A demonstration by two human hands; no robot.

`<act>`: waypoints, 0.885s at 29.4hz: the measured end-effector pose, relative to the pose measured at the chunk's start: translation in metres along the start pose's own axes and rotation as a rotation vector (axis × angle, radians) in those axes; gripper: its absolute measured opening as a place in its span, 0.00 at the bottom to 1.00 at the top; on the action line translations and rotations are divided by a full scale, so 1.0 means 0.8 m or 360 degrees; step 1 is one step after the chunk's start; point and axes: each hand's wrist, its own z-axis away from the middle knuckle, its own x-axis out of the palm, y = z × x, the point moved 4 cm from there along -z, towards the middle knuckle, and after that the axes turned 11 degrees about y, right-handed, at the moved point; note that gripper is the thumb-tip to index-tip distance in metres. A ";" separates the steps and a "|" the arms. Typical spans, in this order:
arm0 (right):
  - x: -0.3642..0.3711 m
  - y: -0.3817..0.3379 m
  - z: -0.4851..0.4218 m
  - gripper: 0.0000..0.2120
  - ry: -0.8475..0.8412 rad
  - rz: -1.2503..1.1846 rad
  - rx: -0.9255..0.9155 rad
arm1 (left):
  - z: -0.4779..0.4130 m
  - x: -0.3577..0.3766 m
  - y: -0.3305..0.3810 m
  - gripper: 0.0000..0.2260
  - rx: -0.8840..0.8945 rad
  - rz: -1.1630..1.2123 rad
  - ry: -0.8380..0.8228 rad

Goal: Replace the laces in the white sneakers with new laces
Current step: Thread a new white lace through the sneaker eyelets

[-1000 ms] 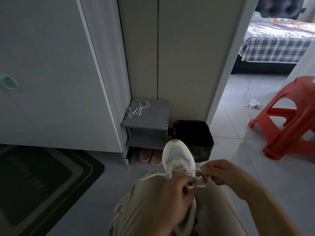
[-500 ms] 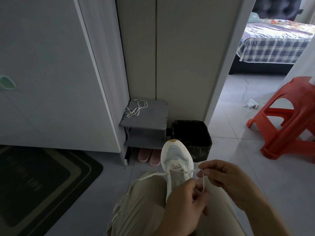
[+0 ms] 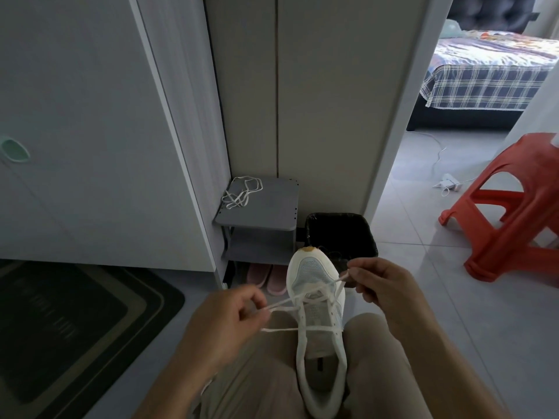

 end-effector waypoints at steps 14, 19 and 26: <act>0.074 -0.028 0.021 0.10 -0.0792 0.0606 -0.0793 | -0.033 -0.023 0.007 0.10 -0.0188 0.0666 -0.0343; 0.063 -0.038 0.006 0.08 -0.0710 0.0628 -0.0948 | -0.049 -0.019 0.016 0.08 -0.0196 0.0721 -0.0362; 0.074 -0.052 0.020 0.08 -0.0931 0.0659 -0.0956 | -0.064 -0.006 0.062 0.08 0.0026 0.0701 -0.0504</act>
